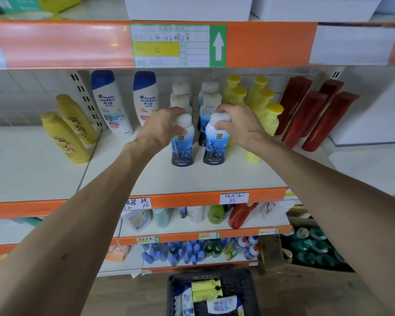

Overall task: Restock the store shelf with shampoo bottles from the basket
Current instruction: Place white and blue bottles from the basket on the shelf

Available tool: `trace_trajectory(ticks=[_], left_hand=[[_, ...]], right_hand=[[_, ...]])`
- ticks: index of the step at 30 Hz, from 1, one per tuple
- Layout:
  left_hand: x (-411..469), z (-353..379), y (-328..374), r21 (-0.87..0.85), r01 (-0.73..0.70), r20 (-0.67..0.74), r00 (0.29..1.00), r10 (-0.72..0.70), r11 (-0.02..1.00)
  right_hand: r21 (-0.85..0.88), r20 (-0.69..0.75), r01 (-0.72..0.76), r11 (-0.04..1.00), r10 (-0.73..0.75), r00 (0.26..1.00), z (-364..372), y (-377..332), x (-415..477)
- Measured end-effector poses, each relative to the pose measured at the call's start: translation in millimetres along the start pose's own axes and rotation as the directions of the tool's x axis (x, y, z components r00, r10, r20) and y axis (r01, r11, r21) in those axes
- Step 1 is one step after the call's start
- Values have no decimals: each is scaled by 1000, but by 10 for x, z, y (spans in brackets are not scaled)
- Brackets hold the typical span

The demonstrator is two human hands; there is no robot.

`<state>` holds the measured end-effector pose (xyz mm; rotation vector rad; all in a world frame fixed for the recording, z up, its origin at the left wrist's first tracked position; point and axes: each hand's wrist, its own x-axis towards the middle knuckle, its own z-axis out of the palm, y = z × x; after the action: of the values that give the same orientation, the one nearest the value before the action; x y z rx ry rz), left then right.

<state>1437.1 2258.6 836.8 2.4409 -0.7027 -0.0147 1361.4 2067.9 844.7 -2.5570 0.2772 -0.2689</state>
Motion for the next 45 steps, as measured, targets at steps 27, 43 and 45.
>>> trace_trajectory(ticks=[27,43,45], left_hand=[[26,33,-53,-43,-15,-7,1000,14,999],[-285,-24,72,-41,-55,-243,969,43,998],[-391,-42,113,-8,-58,-270,961,53,998]], right_hand=[[7,-7,-12,1000,12,1000,45,-32,-4],[-163,-245,-6,987,-34,969,-116,129,-500],[-189,-233,29,982,-74,970,-130,138,-625]])
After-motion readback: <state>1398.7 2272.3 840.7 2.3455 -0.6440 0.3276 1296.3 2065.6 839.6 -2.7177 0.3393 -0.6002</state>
